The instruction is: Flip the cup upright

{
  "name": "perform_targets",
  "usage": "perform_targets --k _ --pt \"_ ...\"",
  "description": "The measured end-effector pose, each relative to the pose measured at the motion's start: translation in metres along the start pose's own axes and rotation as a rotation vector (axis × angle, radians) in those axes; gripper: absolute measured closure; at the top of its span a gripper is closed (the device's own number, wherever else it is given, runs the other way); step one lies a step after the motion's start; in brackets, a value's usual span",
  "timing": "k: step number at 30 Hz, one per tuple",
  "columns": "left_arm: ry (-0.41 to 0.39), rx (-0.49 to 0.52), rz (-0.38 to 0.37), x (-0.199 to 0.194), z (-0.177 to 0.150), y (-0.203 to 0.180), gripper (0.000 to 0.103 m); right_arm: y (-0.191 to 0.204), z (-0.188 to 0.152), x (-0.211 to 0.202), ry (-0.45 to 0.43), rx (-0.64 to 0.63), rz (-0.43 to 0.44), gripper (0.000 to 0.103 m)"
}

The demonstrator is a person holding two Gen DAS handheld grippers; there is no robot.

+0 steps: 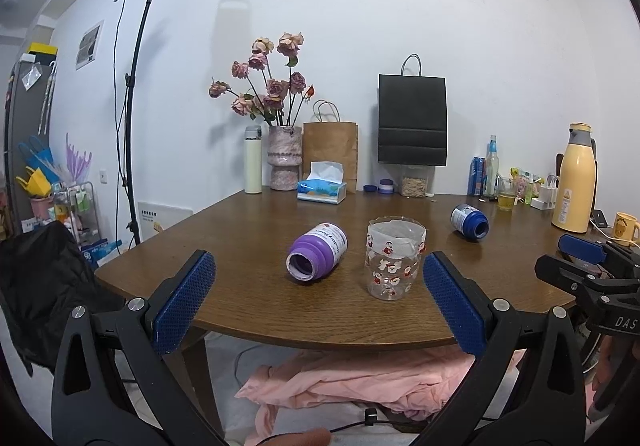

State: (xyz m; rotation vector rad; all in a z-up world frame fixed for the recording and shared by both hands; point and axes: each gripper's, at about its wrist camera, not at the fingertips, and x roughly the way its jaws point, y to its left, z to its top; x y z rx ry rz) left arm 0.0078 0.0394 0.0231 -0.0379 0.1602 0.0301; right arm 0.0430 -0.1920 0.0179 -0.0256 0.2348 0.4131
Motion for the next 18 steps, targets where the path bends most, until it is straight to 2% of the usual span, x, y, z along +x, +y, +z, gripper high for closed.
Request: perform_targets --k 18 --pt "-0.002 0.004 0.008 -0.0025 0.0001 -0.0011 0.0 0.0021 -0.0014 0.0022 0.007 0.001 0.002 0.017"
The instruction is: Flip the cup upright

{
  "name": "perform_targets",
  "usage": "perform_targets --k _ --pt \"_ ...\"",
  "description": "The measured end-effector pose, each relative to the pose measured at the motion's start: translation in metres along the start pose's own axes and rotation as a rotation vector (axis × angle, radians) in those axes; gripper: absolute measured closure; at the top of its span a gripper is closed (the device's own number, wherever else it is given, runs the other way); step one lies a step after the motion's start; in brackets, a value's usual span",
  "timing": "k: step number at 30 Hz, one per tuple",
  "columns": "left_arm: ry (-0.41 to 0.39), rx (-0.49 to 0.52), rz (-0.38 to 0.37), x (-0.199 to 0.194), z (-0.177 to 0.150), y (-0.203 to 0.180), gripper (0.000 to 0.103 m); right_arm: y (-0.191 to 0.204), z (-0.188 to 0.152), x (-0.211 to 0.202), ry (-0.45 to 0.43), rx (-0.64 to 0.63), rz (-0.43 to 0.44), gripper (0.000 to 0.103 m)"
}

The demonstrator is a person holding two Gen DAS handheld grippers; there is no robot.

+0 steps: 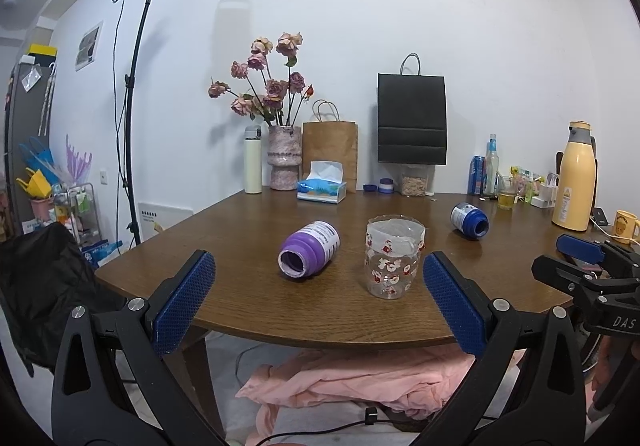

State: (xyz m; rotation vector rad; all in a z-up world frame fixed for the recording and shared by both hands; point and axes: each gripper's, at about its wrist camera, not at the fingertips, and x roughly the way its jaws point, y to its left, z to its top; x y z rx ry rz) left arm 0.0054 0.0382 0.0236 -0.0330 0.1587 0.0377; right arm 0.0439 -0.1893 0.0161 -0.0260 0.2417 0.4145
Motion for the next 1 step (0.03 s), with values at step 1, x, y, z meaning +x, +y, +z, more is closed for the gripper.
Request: perform_targets --k 1 --pt "-0.001 -0.001 0.001 -0.0001 0.0 -0.0003 0.0 -0.0003 0.0003 0.0001 0.0 0.0 0.0 0.017"
